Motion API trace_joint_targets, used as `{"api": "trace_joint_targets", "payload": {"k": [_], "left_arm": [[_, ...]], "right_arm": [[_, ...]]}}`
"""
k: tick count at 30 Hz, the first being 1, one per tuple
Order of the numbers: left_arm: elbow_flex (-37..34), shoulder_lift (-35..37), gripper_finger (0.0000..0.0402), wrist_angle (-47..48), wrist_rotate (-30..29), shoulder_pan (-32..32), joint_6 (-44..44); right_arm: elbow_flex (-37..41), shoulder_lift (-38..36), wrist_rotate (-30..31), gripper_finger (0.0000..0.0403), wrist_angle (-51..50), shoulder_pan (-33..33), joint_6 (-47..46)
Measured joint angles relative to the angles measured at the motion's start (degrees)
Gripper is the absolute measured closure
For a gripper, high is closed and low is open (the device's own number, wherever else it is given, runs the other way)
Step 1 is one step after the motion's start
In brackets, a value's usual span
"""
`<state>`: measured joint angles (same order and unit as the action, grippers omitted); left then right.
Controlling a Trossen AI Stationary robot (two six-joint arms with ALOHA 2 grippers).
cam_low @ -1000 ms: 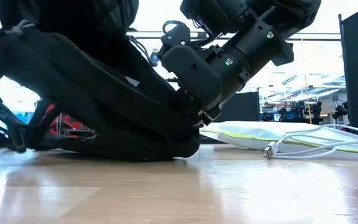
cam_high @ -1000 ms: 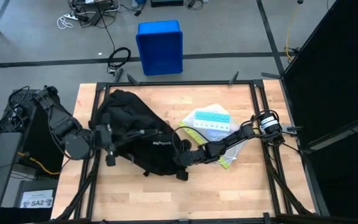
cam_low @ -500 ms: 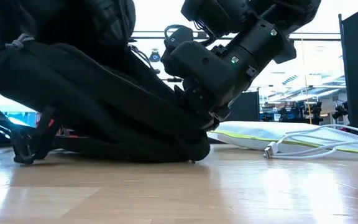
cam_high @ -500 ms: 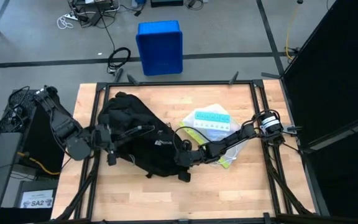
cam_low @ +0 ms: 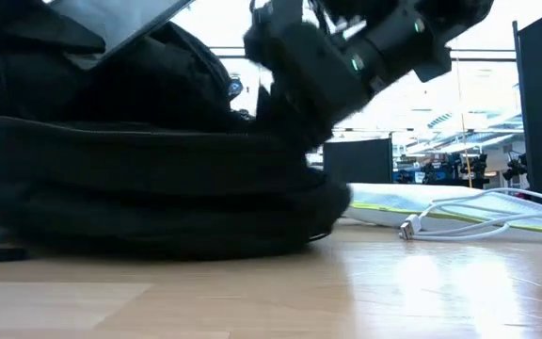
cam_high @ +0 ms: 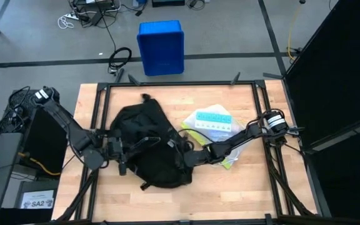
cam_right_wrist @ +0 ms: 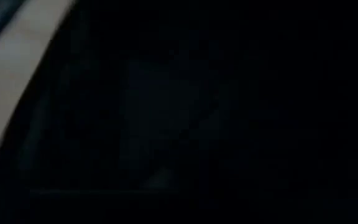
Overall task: Unpack backpack
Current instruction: Remove the cellphone from the backpack
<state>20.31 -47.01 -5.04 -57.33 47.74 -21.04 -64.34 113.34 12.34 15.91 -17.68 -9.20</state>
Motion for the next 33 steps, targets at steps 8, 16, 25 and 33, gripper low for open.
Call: {"api": "trace_joint_targets", "payload": {"k": [8,16,25,33], "left_arm": [[-3.73,-1.52,0.0353,-8.55,1.68,-0.1,2.8],[-3.71,-6.42,0.0353,-13.88,2.32,-0.13,4.26],[-3.71,-13.42,0.0353,-19.13,3.31,-0.16,4.28],[-3.69,-18.31,0.0353,-22.97,4.45,-0.87,3.33]], "right_arm": [[-0.15,-2.88,3.23,0.0284,9.95,0.28,4.52],[-0.17,-2.93,3.85,0.0179,17.28,3.17,5.05],[-0.15,-2.8,-5.07,0.0157,26.08,6.0,5.32],[-0.21,-2.8,-6.8,0.0212,28.44,6.22,5.97]]}}
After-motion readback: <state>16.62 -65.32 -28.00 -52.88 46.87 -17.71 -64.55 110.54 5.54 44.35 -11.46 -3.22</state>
